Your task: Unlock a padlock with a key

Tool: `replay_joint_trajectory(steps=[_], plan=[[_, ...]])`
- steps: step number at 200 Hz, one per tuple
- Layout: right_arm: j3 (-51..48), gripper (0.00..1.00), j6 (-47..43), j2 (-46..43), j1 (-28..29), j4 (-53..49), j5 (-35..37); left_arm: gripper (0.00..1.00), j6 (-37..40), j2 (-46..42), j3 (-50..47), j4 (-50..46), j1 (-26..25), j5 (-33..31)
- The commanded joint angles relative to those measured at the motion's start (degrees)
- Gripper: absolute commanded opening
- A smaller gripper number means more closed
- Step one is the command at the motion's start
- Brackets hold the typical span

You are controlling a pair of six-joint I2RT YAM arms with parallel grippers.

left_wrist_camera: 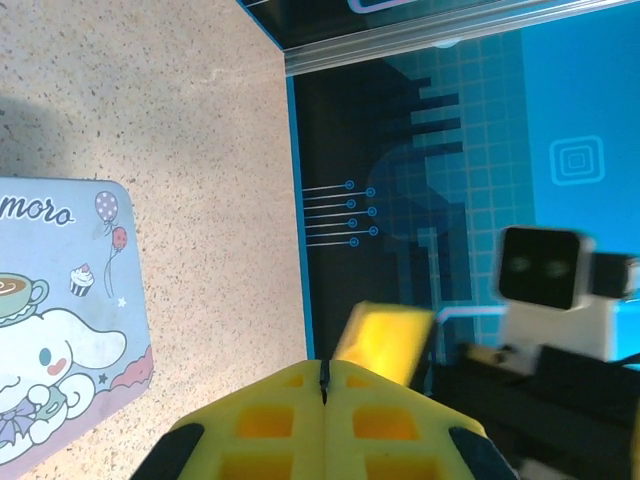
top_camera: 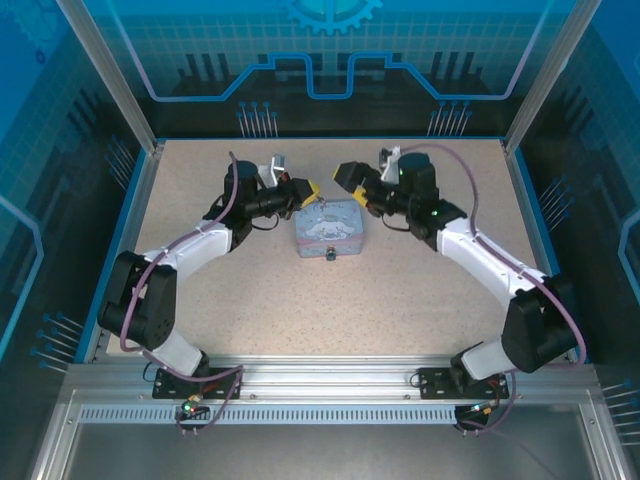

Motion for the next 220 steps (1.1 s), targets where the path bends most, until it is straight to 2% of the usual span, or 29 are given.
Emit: replay_joint_trajectory(steps=[1,20,45,82,90,123,139,163,220], plan=[[4.4,1.00,-10.2,-1.5,0.4,-21.8,8.2,0.00,2.2,-2.0,2.5,-0.8,-0.3,-1.2],[-2.3,1.00,-7.4,-5.1,0.0,-14.0,12.6,0.00,2.1,-1.8,3.7,-0.9,-0.3,-1.3],[-7.2,1.00,-9.0,-8.3,-0.9,-9.5,12.2,0.00,2.2,-2.0,5.3,-1.4,-0.2,-1.3],[-16.6,0.99,-2.1,-9.2,-2.5,9.4,3.3,0.00,2.6,-2.4,6.8,-2.1,-0.2,-1.7],[-17.4,0.96,0.3,-8.7,-2.5,13.3,2.5,0.00,2.5,-2.5,6.8,-2.0,-0.2,-1.9],[-21.3,0.72,10.2,-3.6,-2.3,31.1,-0.9,0.00,1.4,-3.0,5.8,-1.2,-0.2,-3.6],[-21.3,0.64,14.3,0.2,-1.5,39.3,-1.6,0.00,0.6,-3.4,4.8,-0.3,-0.2,-4.7],[-18.9,0.59,17.4,4.9,0.2,45.9,-1.6,0.00,-0.9,-3.9,3.4,0.8,-0.2,-6.3],[-13.1,0.49,19.5,11.3,3.5,51.8,0.1,0.00,-2.6,-4.2,1.4,2.1,-0.2,-8.6]])
